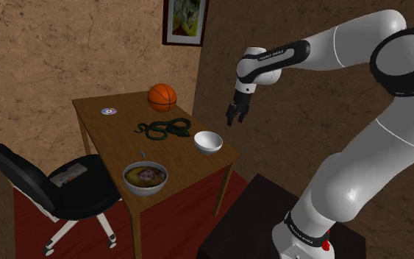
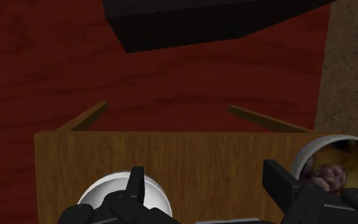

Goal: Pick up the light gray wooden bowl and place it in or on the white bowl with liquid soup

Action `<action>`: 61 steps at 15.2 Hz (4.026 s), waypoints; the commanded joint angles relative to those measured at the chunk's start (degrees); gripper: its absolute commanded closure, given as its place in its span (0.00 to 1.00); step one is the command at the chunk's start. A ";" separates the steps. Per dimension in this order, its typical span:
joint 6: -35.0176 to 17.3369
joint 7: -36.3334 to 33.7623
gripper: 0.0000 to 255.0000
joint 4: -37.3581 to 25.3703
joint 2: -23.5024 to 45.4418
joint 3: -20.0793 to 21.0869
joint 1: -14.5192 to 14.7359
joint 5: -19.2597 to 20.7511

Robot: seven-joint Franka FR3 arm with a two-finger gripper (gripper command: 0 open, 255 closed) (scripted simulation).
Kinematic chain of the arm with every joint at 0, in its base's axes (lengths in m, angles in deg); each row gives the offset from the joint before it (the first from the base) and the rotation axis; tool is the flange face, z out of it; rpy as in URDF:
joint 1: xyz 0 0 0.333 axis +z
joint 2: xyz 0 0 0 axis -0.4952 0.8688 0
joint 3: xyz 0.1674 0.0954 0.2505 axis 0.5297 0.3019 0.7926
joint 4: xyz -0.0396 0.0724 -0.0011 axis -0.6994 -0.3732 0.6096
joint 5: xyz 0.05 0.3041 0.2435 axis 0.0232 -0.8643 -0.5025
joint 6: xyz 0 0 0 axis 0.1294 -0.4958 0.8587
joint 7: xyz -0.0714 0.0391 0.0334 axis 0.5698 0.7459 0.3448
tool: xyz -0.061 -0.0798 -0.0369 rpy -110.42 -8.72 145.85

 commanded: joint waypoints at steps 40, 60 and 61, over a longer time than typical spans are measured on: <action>-1.03 22.30 0.00 -64.01 72.09 4.40 -19.26 -22.16; 1.60 21.97 1.00 -61.97 67.48 3.56 -18.60 -21.45; 1.97 21.91 1.00 -61.80 66.94 3.46 -18.53 -21.35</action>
